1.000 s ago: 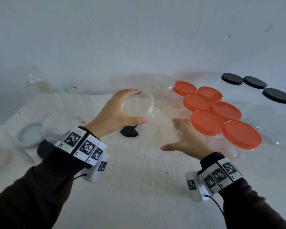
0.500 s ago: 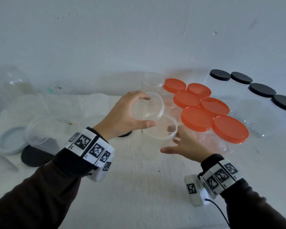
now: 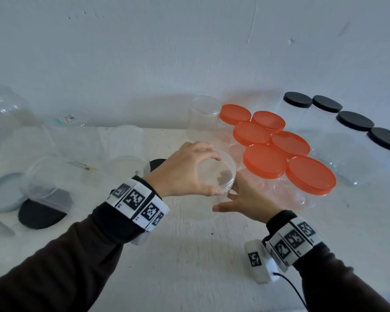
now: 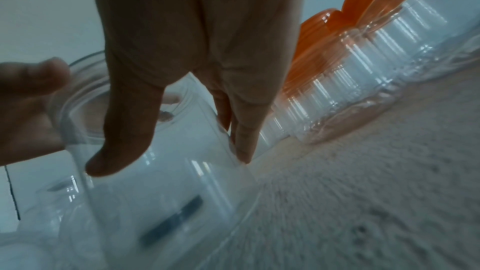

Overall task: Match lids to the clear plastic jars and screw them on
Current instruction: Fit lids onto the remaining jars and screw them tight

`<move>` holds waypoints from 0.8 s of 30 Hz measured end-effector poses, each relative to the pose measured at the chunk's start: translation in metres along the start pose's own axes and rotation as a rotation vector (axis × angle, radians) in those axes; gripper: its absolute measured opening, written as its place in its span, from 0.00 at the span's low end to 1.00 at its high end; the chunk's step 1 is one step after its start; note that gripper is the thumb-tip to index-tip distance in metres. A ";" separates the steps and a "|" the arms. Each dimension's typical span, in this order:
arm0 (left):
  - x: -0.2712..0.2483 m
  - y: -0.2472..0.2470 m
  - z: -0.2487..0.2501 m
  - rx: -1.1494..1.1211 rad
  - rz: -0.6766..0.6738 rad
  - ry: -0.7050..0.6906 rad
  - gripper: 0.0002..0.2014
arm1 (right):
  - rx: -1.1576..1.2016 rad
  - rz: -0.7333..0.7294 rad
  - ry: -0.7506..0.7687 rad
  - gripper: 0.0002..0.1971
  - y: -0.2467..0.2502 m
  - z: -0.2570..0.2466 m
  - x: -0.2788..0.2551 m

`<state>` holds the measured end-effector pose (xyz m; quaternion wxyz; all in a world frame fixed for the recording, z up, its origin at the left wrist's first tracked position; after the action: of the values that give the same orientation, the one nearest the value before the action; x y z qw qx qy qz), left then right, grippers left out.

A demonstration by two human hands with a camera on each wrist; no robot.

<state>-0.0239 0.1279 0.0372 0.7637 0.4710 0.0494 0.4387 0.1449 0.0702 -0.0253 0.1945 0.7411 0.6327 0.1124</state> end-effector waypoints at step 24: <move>-0.025 -0.016 -0.022 -0.442 0.074 0.331 0.64 | -0.289 -0.072 0.169 0.52 0.045 -0.059 0.000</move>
<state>-0.0397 0.1221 0.0050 0.8129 0.2162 0.0594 0.5375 0.1611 0.0734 0.0471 0.2492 0.6702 0.6501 0.2570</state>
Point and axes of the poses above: each hand's wrist, its own x-axis towards the middle knuckle, its own y-axis out of the back of the hand, z = x × y, the point moved 2 cm from there along x, towards the middle knuckle, and after that the axes turned 13 degrees about z, right-handed, at the moved point
